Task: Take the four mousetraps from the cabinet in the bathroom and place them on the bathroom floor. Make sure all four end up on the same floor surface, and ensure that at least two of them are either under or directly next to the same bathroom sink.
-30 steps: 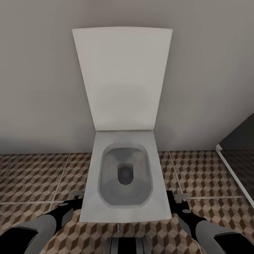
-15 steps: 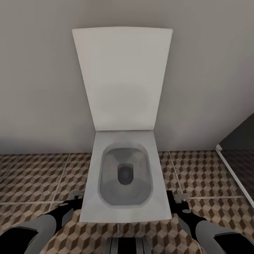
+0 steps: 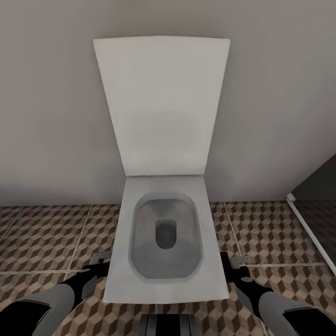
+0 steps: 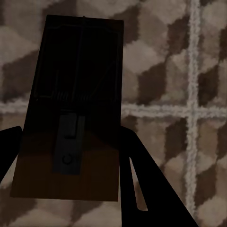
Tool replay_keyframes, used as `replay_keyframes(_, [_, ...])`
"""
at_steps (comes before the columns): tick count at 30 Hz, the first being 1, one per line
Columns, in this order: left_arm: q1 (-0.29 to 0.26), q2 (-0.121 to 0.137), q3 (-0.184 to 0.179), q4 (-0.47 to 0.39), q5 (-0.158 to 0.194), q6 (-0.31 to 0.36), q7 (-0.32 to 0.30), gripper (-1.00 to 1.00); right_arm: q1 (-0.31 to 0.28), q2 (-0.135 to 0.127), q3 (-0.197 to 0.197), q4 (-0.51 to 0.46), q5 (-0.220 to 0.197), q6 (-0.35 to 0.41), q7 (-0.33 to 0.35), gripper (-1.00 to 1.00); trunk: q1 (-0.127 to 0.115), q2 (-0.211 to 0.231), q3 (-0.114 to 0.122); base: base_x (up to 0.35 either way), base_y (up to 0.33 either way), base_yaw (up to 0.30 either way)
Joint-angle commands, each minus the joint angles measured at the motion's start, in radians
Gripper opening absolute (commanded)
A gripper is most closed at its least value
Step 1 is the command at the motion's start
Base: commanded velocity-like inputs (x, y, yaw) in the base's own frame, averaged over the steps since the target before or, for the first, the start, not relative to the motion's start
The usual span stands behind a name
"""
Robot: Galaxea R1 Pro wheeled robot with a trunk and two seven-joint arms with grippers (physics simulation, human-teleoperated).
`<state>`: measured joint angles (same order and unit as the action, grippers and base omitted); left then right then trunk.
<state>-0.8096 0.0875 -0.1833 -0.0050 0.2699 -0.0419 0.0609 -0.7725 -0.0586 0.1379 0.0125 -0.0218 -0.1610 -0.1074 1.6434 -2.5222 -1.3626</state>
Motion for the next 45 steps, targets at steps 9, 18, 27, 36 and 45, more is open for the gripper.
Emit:
replay_keyframes(9, [0.0, 0.0, -0.008, 0.0, 0.008, -0.002, 0.002, -1.0, -0.001, 0.0, 0.009, 0.001, -0.004, -0.005, -0.005, -1.0, 0.0, 0.0, -0.001, 0.001, 0.0, 0.0])
replay_keyframes(18, [0.0, 0.002, -0.008, 0.0, 0.001, -0.002, 0.001, -1.0, -0.001, 0.0, 0.009, 0.001, -0.004, -0.006, -0.005, -1.0, 0.0, 0.0, -0.001, 0.0, 0.0, 0.0])
replay_keyframes(27, [0.0, 0.003, -0.008, -0.001, 0.0, -0.003, 0.0, -1.0, -0.001, 0.0, 0.009, 0.001, -0.004, -0.005, -0.005, -1.0, 0.0, 0.0, -0.001, 0.0, 0.0, 0.0])
replay_keyframes(36, [0.0, 0.004, -0.008, -0.001, 0.0, -0.003, -0.001, -1.0, -0.001, 0.0, 0.008, 0.001, -0.004, -0.002, -0.005, -1.0, 0.0, 0.0, -0.001, 0.0, 0.0, 0.0])
replay_keyframes(45, [0.0, 0.005, -0.009, -0.001, 0.0, -0.003, -0.001, -1.0, -0.001, 0.0, 0.008, 0.001, -0.004, -0.001, -0.005, -1.0, 0.0, 0.0, -0.001, 0.0, 0.0, 0.0])
